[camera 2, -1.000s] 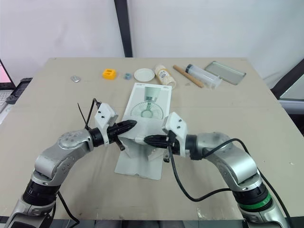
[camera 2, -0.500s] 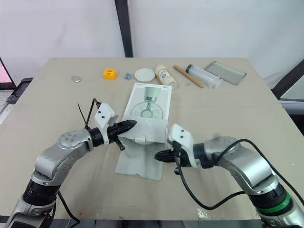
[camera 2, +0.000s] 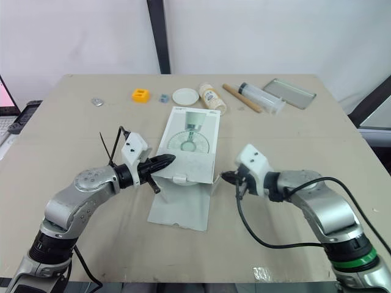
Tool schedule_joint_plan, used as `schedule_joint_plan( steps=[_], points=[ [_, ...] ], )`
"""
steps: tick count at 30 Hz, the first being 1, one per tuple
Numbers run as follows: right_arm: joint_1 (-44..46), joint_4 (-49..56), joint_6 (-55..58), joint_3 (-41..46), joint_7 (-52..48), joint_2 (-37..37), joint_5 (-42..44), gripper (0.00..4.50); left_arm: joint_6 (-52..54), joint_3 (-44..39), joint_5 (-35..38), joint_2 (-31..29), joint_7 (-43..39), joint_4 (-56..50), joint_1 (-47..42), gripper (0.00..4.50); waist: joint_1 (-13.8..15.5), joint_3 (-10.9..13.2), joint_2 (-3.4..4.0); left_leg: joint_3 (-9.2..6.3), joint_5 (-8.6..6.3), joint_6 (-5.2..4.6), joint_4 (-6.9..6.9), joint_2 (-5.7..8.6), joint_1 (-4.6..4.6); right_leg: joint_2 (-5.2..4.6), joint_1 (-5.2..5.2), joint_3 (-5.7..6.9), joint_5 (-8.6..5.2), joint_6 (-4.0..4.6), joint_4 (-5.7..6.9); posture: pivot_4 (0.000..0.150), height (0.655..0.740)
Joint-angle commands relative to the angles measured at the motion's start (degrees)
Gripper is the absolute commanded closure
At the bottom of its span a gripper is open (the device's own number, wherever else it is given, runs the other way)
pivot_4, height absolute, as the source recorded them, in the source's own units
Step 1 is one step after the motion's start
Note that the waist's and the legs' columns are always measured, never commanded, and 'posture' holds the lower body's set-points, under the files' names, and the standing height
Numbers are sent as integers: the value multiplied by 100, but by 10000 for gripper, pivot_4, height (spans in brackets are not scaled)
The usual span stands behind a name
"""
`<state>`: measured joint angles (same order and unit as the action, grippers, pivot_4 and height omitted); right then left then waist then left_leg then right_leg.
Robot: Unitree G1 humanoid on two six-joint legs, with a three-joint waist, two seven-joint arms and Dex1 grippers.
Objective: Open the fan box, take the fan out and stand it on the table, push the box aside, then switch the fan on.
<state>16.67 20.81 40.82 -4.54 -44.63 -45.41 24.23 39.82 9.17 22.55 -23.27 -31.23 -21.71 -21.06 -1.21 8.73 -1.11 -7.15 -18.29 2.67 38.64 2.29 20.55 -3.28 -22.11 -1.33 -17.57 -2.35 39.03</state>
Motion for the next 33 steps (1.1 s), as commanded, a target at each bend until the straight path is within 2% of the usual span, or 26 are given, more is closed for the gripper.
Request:
schedule_joint_plan(
  steps=[1, 8, 17, 29, 33],
  points=[
    [152, 257, -121, 10, 108, 300, 35, 44441, 85, 19, -69, -11, 24, 90, 36, 45000, 1, 0, 0, -1, 0, 0, 0, 1, 0, 0, 0, 1, 0, 0, 0, 1500, 7400],
    [173, 361, -73, -259, 107, 676, -70, 44441, 140, 19, -61, 59, 70, 35, 9, 45000, -13, -2, 3, 2, 2, 3, 0, -2, -6, 0, 1, -6, 0, 0, 1, 1500, 7400],
    [272, 176, -127, -205, 97, 744, -252, 44441, 166, 42, -24, 65, 76, -71, 53, 45000, -15, -2, 3, 5, 2, 4, -1, -2, -9, 2, 0, -10, 1, 1, 3, 1500, 7400],
    [271, 66, -191, -210, 110, 862, -405, 44441, 142, -290, 138, -512, -386, -315, -62, 45000, -21, -1, 3, 12, 2, 3, -7, -3, -4, 2, -12, -15, 1, 2, 3, 1500, 7400],
    [262, 5, -249, -222, 115, 908, -445, 44441, 66, -221, 60, -476, -345, -181, 6, 45000, -14, -1, 3, 11, 2, 3, -7, -2, -1, 1, -14, -14, 1, 2, 3, 1500, 7400]
  ],
)
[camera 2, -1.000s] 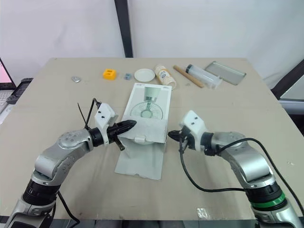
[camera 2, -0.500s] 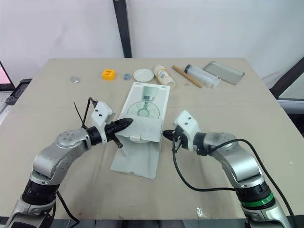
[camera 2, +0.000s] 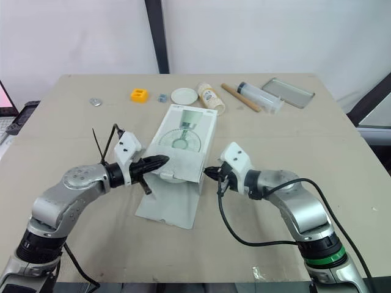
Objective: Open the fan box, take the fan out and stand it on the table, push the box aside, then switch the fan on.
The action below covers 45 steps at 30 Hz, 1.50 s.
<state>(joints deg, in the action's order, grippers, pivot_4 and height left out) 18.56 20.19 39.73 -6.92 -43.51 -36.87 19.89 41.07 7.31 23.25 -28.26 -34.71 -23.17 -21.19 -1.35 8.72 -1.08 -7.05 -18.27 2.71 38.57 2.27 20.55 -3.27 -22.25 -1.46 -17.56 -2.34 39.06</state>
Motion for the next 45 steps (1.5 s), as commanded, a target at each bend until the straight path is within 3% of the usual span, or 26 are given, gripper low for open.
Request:
schedule_joint_plan(
  steps=[1, 19, 29, 45],
  points=[
    [76, 53, -145, 22, 14, 74, -13, 44441, -39, -42, 13, 73, 32, -19, 29, 45000, 0, 0, 0, 0, 0, 0, 0, 0, 0, 0, 0, 0, 0, 0, 0, 1500, 7400],
    [1198, -170, -511, 419, 35, 743, 301, 44441, -111, 57, -141, 234, 68, 180, 78, 45000, -1, 0, 1, 4, 1, 1, -1, 0, 0, -1, -4, -1, 1, 1, 3, 1500, 7400],
    [627, 109, -198, -374, -341, 380, 184, 44441, -95, 47, -135, 262, 140, 87, 121, 45000, 1, 0, 1, 0, 0, 1, 0, 2, 1, -5, -2, 1, 1, 0, 3, 1500, 7400],
    [505, -115, -429, -448, -200, 491, 52, 44441, -16, 88, 115, -372, -574, -454, -27, 45000, 0, -1, 2, -2, 1, 1, 0, 0, 1, -4, -2, 1, 1, 1, 2, 1500, 7400]
  ],
)
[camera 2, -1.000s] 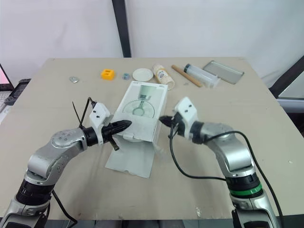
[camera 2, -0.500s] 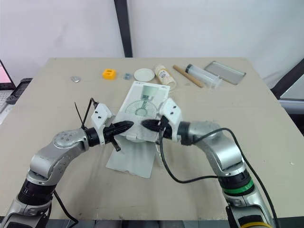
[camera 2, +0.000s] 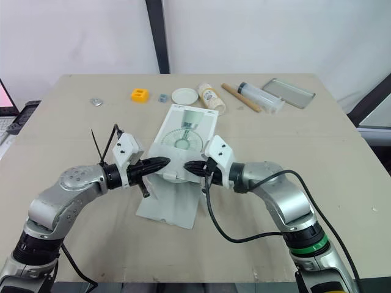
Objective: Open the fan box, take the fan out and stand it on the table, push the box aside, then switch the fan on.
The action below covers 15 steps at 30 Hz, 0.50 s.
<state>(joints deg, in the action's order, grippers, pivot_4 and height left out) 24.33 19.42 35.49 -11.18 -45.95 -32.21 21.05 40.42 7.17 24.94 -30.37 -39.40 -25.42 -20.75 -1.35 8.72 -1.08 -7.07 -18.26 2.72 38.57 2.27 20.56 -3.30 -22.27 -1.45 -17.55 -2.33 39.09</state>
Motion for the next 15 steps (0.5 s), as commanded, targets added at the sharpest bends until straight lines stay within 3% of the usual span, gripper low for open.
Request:
schedule_joint_plan(
  steps=[1, 15],
  points=[
    [-79, -33, -7, -26, 50, 36, -66, 44441, 62, 221, -181, -244, -89, -221, -68, 45000, 0, 0, 0, 0, 0, 0, 0, 1, 0, 1, 0, 0, 0, 0, 0, 1500, 7400],
    [-79, -60, -16, -42, 92, 160, -93, 44441, 570, 434, -89, -993, -570, -539, 108, 45000, -3, -1, 1, 0, 0, -1, -1, 0, -2, 6, 1, 0, 0, 0, 0, 1500, 7400]
  ],
)
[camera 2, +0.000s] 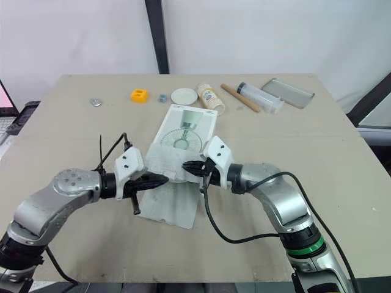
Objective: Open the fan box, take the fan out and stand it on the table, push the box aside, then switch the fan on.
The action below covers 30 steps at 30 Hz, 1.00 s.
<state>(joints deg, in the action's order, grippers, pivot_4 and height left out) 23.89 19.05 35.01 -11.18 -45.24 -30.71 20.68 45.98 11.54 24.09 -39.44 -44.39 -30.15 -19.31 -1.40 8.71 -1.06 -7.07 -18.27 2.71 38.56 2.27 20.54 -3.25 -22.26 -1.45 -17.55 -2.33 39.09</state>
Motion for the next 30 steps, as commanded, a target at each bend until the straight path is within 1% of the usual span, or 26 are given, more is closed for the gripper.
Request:
schedule_joint_plan(
  steps=[1, 5, 13, 15, 18, 22, 28, 30],
  points=[
    [-32, -27, 30, -43, 22, 15, -57, 44441, 10, -20, -18, -133, -93, -50, -43, 45000, 3, 0, -1, -1, 0, 0, 0, 1, 0, 0, 0, 1, 0, 0, 0, 1500, 7400],
    [-18, -46, 26, -42, 19, 25, -68, 44441, 35, -147, -17, -315, -183, -18, -59, 45000, 2, 0, 0, -2, -1, -1, -1, 0, 1, -1, 0, 2, 0, 0, 0, 1500, 7400],
    [-52, -4, 51, -15, 32, 13, -55, 44441, 24, -633, 57, -983, -492, 91, 182, 45000, 0, 1, 1, -1, -1, -1, -2, -1, 1, -1, -2, 1, 0, 0, 0, 1500, 7400],
    [-61, 6, 58, -13, 34, 11, -50, 44441, -10, -757, 41, -1012, -441, 212, 186, 45000, 1, 1, 1, -2, -1, -2, -2, 1, 1, -1, -2, 2, 0, 0, 0, 1500, 7400],
    [-63, 8, 66, -13, 31, 8, -44, 44441, 15, -896, -48, -878, -206, 461, 82, 45000, 1, 1, 1, -3, -1, -2, -2, 1, 1, 0, -1, 4, 0, 0, 0, 1500, 7400],
    [-48, -4, 65, -8, 27, 3, -47, 44441, -13, -994, -171, -428, 323, 789, -13, 45000, 2, 1, 1, -4, -1, -2, -1, 3, 1, 0, -1, 5, 0, 0, 0, 1500, 7400],
    [-22, -9, 72, 13, 22, -14, -46, 44441, -192, -983, -322, 74, 743, 1067, 63, 45000, 2, 1, 0, -5, -1, -2, -1, 1, 3, -3, -3, 5, 0, 0, 0, 1500, 7400],
    [-20, -9, 76, 26, 23, -22, -45, 44441, -226, -967, -359, 339, 946, 1179, 41, 45000, 2, 1, -1, -5, -1, -1, 0, 1, 3, -6, -3, 5, 0, 0, 0, 1500, 7400]
  ],
)
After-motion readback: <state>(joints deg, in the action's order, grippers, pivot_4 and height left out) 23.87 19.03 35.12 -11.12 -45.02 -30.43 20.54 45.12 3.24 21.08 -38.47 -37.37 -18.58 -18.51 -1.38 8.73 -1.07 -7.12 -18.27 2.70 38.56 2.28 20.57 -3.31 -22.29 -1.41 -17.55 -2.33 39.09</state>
